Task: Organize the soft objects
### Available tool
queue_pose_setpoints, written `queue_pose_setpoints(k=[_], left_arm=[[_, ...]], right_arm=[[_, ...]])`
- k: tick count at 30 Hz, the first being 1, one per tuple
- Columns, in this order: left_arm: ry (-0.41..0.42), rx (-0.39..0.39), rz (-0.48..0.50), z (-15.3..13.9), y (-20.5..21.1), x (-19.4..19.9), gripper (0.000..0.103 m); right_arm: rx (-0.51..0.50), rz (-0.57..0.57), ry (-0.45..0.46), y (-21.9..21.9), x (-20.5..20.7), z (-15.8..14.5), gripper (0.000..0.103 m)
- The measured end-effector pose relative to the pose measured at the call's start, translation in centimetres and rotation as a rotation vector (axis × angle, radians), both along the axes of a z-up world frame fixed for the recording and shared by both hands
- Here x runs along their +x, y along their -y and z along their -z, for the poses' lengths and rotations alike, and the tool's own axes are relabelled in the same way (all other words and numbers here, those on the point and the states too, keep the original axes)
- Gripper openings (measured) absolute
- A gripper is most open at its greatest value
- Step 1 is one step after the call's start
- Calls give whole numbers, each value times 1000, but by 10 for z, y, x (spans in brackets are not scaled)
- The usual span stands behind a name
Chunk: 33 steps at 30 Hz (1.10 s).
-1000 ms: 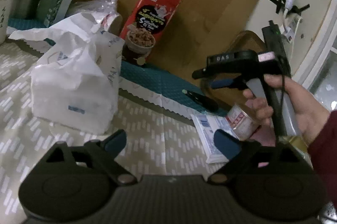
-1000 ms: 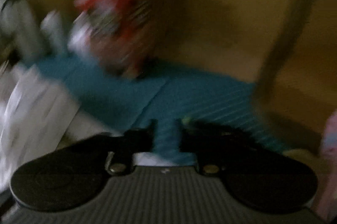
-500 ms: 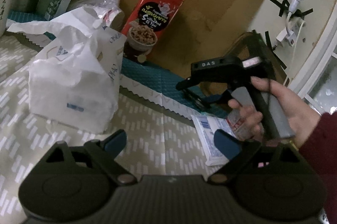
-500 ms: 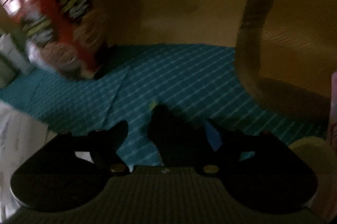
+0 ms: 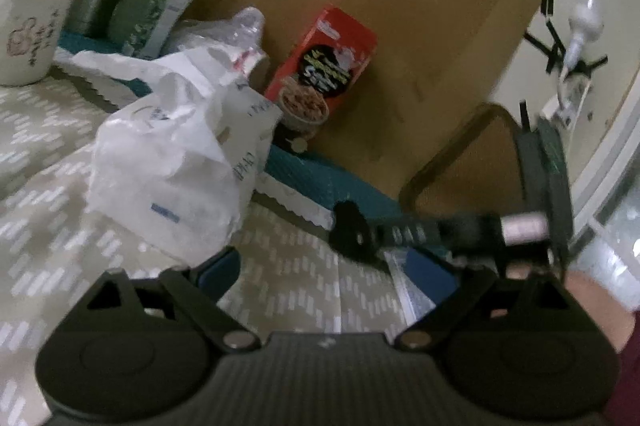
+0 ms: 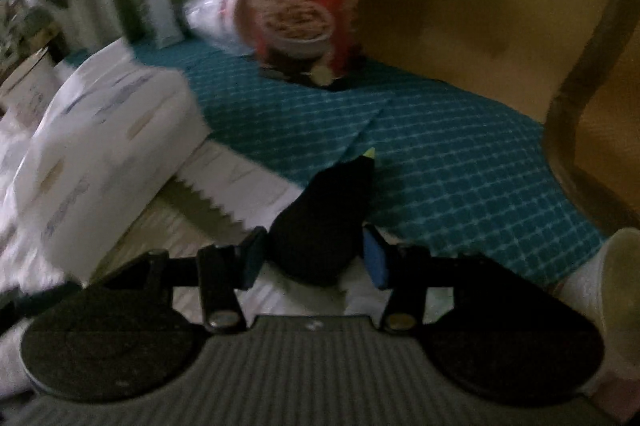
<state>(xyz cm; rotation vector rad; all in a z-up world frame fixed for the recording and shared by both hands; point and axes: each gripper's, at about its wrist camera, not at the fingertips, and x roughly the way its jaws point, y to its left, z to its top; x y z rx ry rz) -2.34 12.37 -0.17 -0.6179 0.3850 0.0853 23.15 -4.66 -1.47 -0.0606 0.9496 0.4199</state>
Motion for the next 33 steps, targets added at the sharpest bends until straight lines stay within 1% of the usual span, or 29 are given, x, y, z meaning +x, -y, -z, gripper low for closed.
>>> queue_pose_setpoints(k=[2,4,6,7,8,10,11,13,15,17,21,22,23,25,27,28,29,30,33], left_arm=[[26,-9,-16,-2,-4,-10,94],[43,-20,-21,-2,-8,-22,95],[20,-32,8,0,-10,-27,92],[-2,-35,37,1,-11,-26,85],[-21,-34,64,1,-9,-26,77],[-75,-7,143,1,-1,-23,72],[-103,16,180,2,6,-21,69],[-146,56,251,2,21,-18,68],[-166,88,302,1,36,-18,68],[-190,111,349,-1,52,-14,71],[-219,140,421,-3,78,-7,71],[-226,141,436,-3,84,-6,66],[-231,134,449,-3,88,-5,58],[-248,90,488,-2,93,-1,49],[-256,70,501,-2,99,3,43],[-253,38,527,-2,102,5,36],[-249,20,531,-4,103,6,35],[-242,23,538,-7,108,9,35],[-211,56,576,-22,125,19,35]], right_arm=[[4,-46,18,3,-18,-8,54],[11,-92,33,3,-36,-10,54],[-1,-138,68,1,-58,-11,54],[-12,-175,97,-1,-74,-11,54],[-17,-206,108,-3,-89,-10,54],[20,-225,143,-3,-120,-9,54],[36,-222,143,-3,-133,-9,54],[69,-206,157,1,-160,-9,54],[60,-197,190,3,-188,-7,54],[86,-175,221,7,-215,-4,54],[159,-77,251,18,-249,0,54],[182,-49,260,23,-254,1,54],[199,-24,268,27,-255,2,53],[227,17,283,34,-262,5,53],[220,41,312,39,-266,5,53],[207,53,333,40,-267,4,53],[204,65,350,43,-268,4,53],[215,80,360,46,-268,2,53],[234,115,404,65,-273,1,53]])
